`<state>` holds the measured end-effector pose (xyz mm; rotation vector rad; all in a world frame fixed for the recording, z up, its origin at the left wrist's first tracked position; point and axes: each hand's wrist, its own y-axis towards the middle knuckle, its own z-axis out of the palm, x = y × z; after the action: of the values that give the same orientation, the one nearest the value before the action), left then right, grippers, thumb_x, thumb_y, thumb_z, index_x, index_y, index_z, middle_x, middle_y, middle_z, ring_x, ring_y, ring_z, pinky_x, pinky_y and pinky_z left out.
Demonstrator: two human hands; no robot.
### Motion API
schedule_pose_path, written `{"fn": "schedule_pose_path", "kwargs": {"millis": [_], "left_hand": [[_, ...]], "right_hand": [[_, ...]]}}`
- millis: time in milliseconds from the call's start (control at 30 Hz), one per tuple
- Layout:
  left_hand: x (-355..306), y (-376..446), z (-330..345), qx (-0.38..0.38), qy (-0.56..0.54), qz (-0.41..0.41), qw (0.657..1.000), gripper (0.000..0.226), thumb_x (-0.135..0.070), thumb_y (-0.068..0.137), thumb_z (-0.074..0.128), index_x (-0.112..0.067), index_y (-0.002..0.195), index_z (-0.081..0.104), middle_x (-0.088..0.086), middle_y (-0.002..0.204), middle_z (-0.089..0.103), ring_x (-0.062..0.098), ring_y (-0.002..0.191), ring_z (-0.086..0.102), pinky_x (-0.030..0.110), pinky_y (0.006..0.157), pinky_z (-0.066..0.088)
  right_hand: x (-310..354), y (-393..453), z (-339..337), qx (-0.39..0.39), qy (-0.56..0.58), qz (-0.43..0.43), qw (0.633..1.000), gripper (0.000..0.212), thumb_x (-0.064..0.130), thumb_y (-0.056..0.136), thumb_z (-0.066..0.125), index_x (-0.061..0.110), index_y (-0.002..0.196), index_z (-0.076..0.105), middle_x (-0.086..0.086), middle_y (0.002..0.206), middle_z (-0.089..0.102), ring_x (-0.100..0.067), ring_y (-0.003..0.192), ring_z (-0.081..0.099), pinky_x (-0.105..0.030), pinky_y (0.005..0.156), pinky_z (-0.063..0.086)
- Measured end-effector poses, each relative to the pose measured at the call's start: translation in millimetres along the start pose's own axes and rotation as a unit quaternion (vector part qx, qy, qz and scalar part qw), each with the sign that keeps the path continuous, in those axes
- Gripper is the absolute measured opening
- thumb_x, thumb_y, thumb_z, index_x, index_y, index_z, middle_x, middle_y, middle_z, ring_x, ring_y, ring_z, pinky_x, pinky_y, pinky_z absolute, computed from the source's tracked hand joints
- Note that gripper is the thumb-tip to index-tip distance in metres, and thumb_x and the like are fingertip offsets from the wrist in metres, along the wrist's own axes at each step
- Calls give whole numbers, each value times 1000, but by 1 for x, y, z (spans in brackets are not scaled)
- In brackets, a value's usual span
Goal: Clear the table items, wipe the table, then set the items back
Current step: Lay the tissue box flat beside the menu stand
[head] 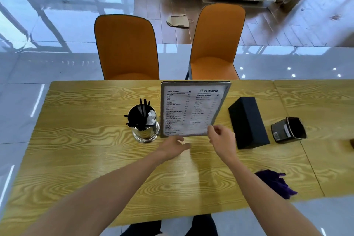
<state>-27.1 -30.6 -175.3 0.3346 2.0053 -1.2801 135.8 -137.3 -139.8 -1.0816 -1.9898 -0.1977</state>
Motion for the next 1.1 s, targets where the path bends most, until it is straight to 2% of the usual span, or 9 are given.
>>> {"fn": "schedule_pose_path", "kwargs": {"millis": [100,200,367,500,700,833,900,1000,1100], "left_hand": [[-28,11,29,10,-16,22,1000,62,-56,86,70,-17,132,57,0,111,67,16,99,64,34,90,51],[-55,23,66,4,-27,41,999,64,-56,86,69,-16,135,57,3,122,64,19,108,63,37,97,52],[-97,42,132,-45,-84,52,994,58,-48,88,70,-15,135,59,2,118,64,14,105,63,30,91,53],[-126,61,174,-88,-132,40,987,55,-43,91,68,-18,138,56,3,124,62,15,109,61,30,91,52],[-148,77,211,-103,-160,25,981,59,-36,93,67,-19,145,48,2,135,57,17,125,55,27,96,46],[-138,77,221,-105,-184,10,977,42,-26,92,69,-16,132,59,1,113,70,16,100,68,32,87,57],[-132,74,216,-130,-200,9,971,36,-22,94,67,-16,129,58,2,110,70,15,93,68,27,78,56],[-119,67,207,-123,-210,-5,970,38,-24,97,63,-15,133,58,2,110,69,17,98,67,36,87,58],[-102,61,199,-108,-189,-34,976,46,-28,95,65,-11,137,55,0,104,67,15,92,65,31,82,55]], "right_hand": [[-11,24,-41,-75,-21,-16,997,24,31,98,59,18,79,65,1,69,66,-17,64,62,-34,56,47],[-34,59,-81,-116,-79,1,990,16,31,97,59,17,102,63,-2,94,65,-20,83,62,-37,69,50],[-76,110,-131,-81,-126,66,987,51,31,94,61,7,138,47,-16,137,48,-34,126,46,-49,99,46],[-94,130,-154,5,-95,121,988,63,31,95,58,7,150,39,-18,148,42,-35,133,45,-49,103,44],[-116,147,-161,123,-11,149,981,37,27,95,56,6,125,62,-10,118,68,-27,103,65,-47,88,58],[-111,147,-157,173,32,121,977,17,23,97,61,10,106,69,-7,100,74,-23,90,71,-41,73,62],[-104,147,-151,206,37,106,972,21,27,95,66,10,107,68,-7,101,75,-22,90,71,-35,66,59],[-95,150,-135,234,6,89,968,25,31,90,71,7,93,64,-6,88,71,-20,74,65,-33,58,51],[-87,151,-120,259,-107,25,960,33,35,83,74,11,87,52,-4,76,56,-19,64,52,-35,55,43]]}}
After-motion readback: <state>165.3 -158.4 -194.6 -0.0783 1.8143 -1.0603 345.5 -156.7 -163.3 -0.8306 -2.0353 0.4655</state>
